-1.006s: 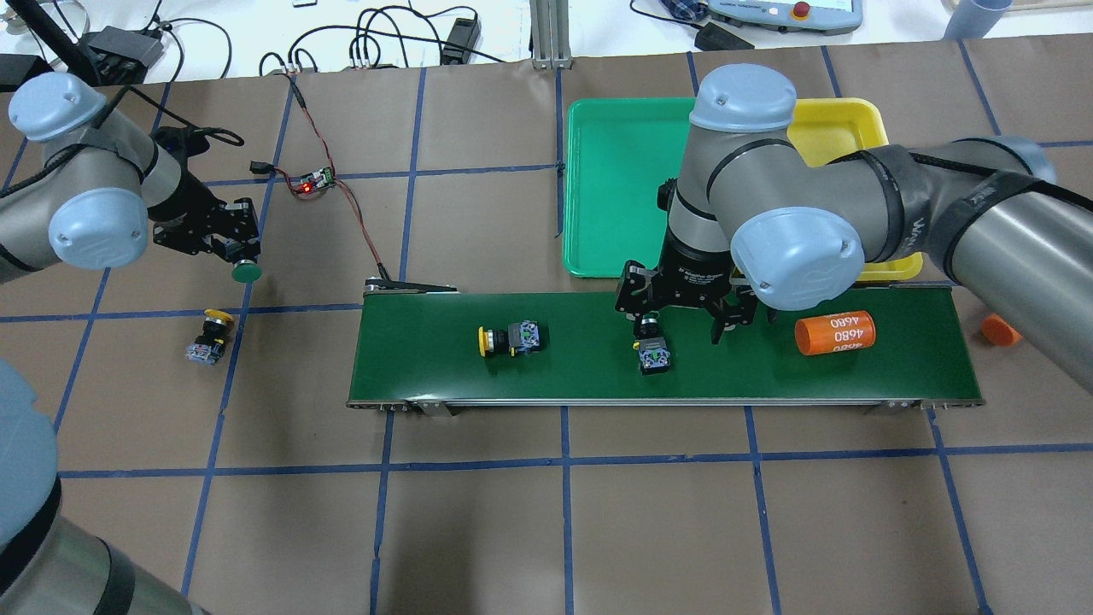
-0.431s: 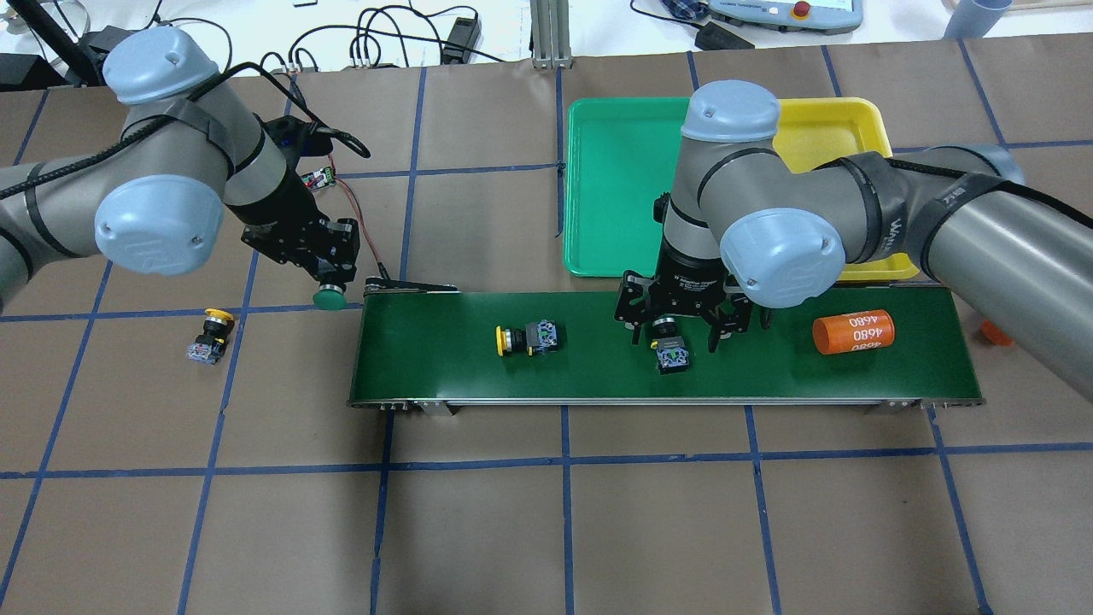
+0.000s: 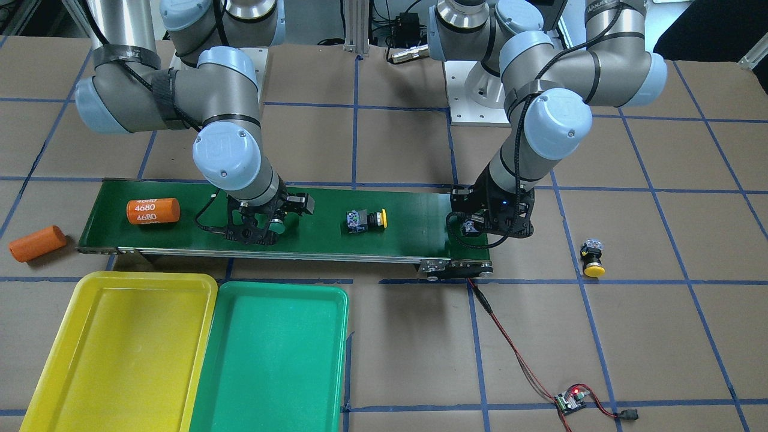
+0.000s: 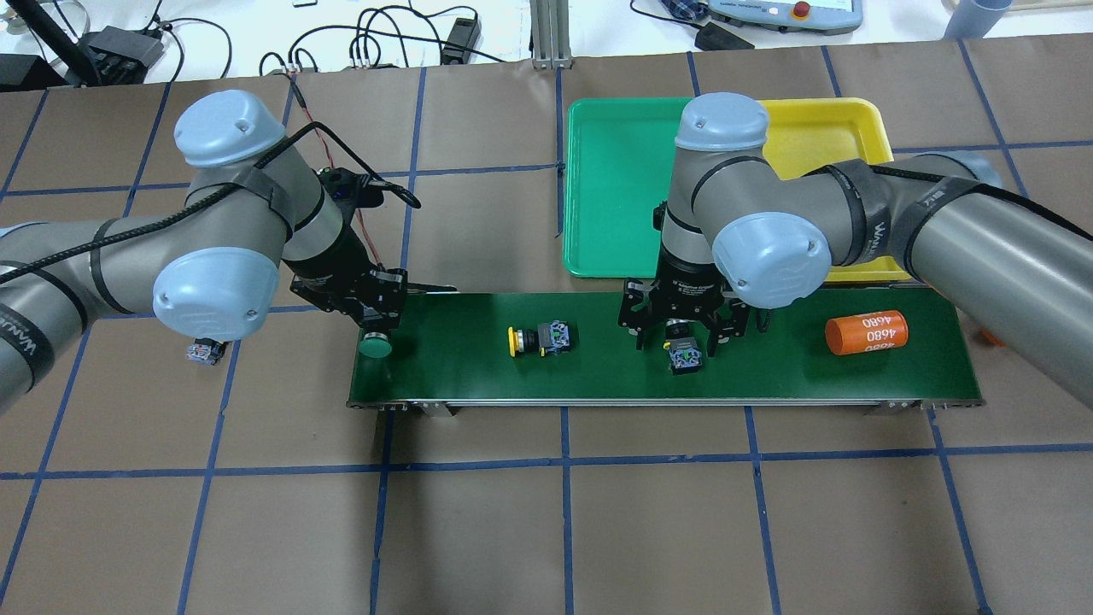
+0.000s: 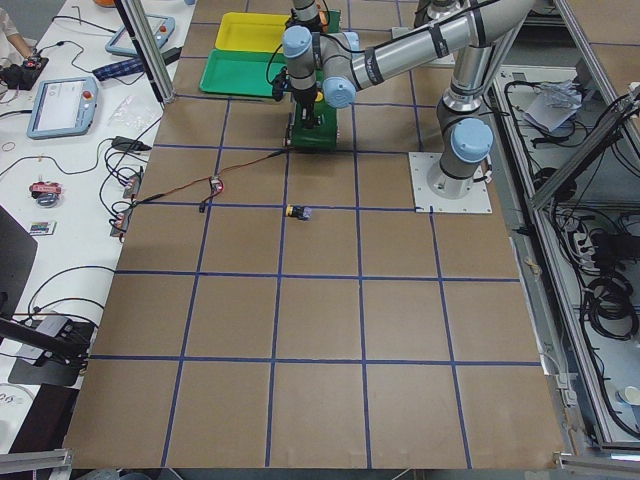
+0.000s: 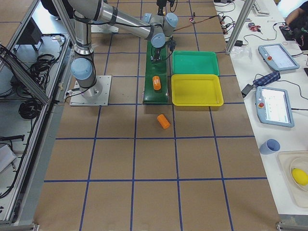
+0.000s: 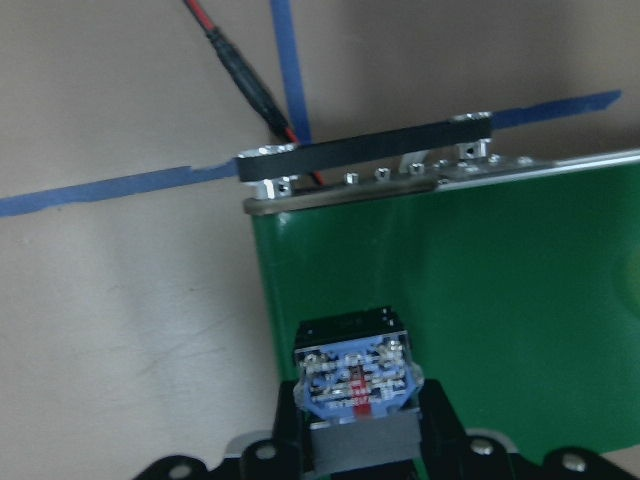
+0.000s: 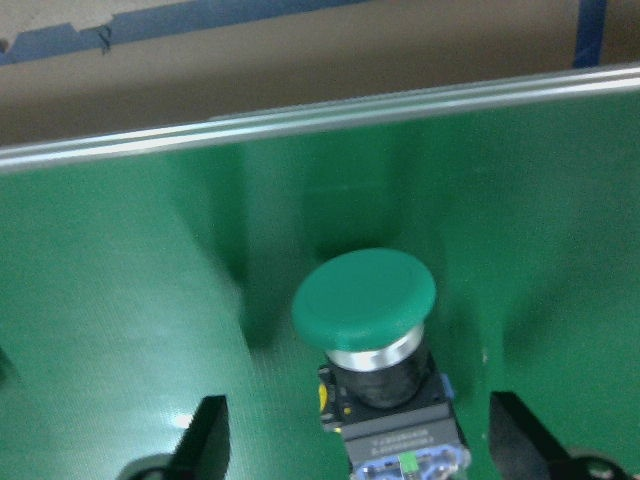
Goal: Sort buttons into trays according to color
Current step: 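Place switch on belt with left while right lifts green switch to tray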
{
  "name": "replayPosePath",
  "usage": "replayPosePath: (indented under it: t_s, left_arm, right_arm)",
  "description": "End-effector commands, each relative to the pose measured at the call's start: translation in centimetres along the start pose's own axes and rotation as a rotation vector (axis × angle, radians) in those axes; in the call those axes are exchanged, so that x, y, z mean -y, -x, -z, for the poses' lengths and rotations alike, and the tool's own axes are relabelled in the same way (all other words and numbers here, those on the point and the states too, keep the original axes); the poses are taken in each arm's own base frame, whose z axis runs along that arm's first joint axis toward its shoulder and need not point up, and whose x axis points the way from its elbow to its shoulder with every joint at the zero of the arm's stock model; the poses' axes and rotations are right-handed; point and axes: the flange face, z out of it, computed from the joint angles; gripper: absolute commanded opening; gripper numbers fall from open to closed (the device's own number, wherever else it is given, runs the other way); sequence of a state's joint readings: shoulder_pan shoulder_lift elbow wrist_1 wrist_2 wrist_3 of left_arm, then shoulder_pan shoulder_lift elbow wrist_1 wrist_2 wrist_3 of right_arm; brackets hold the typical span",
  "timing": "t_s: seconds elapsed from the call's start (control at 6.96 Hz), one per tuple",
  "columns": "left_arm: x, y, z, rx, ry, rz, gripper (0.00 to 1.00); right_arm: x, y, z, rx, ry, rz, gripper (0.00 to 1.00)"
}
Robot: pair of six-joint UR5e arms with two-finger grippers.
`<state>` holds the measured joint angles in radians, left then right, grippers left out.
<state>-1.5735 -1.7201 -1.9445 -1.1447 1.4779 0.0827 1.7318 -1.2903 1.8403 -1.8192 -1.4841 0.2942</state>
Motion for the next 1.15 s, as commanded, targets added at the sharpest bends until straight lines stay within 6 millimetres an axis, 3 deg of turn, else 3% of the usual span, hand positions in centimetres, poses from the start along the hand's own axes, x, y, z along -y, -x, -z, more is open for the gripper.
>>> replayPosePath:
  t_s: [0.0, 0.14, 0.29, 0.43, 0.57, 0.86, 1.01]
  left_arm:
    - [-0.1, -3.1, -1.9, 0.01, -0.003, 0.044, 0.37]
    - [0.1, -3.1, -2.2, 0.013, 0.003, 0.04, 0.75]
    - [0.2, -3.3, -1.0, 0.018, -0.025, 0.043, 1.0]
    - [1.3, -2.1, 3.0, 0.013, -0.098, 0.055, 1.0]
    - [2.7, 1.2, 6.2, 0.018, -0.09, 0.056, 1.0]
    - [4.2, 15.4, 6.3, 0.019, -0.084, -0.032, 1.0]
    - [5.0, 19.4, 5.4, 0.04, -0.11, -0.097, 1.0]
  right_arm:
    - [0.3, -0.2, 0.5, 0.004, -0.01, -0.001, 0.0]
    - [0.6, -1.0, 1.2, -0.001, -0.027, -0.011, 0.0]
    - [1.1, -2.0, 2.2, -0.081, -0.069, -0.015, 0.0]
    - [1.0, -2.2, 4.0, -0.086, -0.099, -0.016, 0.0]
    - [0.8, -2.4, 6.4, -0.074, -0.144, -0.022, 0.0]
    - [3.3, -4.2, 10.8, -0.034, -0.236, -0.043, 0.0]
    - [6.3, -3.9, 11.1, -0.032, -0.272, 0.007, 0.0]
